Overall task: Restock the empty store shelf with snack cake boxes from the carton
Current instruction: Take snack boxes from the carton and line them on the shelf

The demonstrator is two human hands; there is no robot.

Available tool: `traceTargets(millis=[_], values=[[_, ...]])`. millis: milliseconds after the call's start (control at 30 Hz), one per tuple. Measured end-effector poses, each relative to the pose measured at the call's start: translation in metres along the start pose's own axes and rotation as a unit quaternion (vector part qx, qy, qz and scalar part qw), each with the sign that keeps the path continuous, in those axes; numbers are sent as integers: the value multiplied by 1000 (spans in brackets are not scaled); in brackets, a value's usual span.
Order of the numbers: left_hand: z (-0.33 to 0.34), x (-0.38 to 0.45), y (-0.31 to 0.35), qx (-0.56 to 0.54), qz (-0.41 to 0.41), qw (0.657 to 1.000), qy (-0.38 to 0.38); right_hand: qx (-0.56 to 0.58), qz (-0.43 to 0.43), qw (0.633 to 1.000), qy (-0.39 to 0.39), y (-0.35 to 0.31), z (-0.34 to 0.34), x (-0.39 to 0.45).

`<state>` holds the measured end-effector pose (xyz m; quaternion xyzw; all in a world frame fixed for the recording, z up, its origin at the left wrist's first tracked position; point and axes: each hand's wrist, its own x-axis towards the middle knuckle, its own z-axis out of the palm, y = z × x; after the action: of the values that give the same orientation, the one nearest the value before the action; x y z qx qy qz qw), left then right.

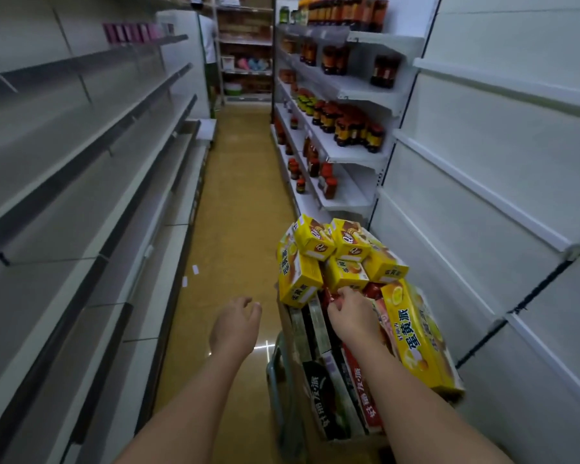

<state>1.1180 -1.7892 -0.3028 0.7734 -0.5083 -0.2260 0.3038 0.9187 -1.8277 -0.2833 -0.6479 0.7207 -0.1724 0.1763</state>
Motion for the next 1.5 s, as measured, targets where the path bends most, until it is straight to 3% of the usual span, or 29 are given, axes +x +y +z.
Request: traceTargets(millis=[300, 533, 1033, 1400, 1500], values=[[25, 114, 26, -10, 14, 999, -45, 14, 106, 994, 39, -14, -1, 88], [64, 178, 60, -44, -21, 996, -70, -20, 163, 986, 43, -8, -7, 147], [141, 218, 115, -136, -138, 975, -110, 26, 219, 973, -68, 21, 1, 231], [147, 211, 119, -114, -124, 984, -59, 13, 218, 976, -25, 18, 5, 235], [141, 208, 122, -115, -109, 986, -51, 99, 225, 969, -6, 25, 4, 237]])
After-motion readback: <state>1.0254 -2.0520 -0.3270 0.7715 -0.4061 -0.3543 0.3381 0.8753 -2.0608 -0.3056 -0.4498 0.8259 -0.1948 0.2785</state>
